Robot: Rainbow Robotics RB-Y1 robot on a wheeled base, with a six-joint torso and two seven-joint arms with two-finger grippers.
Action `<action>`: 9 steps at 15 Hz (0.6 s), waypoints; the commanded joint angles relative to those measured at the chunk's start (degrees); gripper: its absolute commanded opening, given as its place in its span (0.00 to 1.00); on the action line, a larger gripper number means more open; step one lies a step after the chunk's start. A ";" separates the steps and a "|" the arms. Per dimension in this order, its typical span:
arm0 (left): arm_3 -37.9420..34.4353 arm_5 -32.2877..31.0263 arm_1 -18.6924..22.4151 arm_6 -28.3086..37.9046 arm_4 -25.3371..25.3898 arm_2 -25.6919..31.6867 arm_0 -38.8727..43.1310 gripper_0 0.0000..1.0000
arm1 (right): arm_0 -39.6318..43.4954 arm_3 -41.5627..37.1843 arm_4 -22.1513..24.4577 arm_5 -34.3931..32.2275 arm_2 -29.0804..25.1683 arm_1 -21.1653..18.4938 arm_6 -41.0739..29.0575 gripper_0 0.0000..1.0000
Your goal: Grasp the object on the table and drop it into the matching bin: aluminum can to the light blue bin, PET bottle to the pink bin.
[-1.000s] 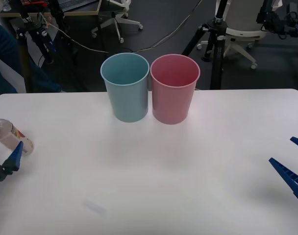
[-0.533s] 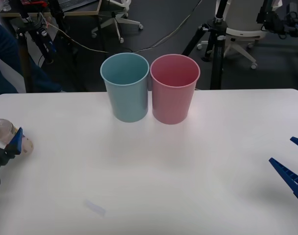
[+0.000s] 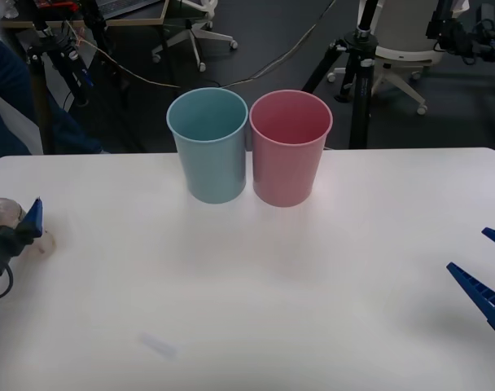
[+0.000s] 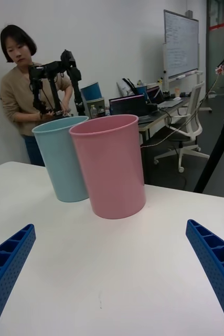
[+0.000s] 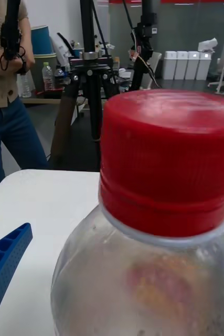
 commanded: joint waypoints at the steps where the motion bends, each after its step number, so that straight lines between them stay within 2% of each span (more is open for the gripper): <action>1: -0.02 0.41 0.07 0.74 -0.38 -0.13 -0.09 0.17 | 0.00 0.00 0.00 0.00 0.00 0.00 0.00 1.00; 2: -0.02 0.50 0.07 1.26 -0.29 -0.13 -0.09 0.00 | 0.00 0.00 0.00 0.00 0.00 0.00 0.00 1.00; 9: -0.02 -0.65 0.25 2.23 -0.91 0.22 -0.09 0.00 | 0.00 0.00 0.00 0.00 0.00 0.00 0.00 1.00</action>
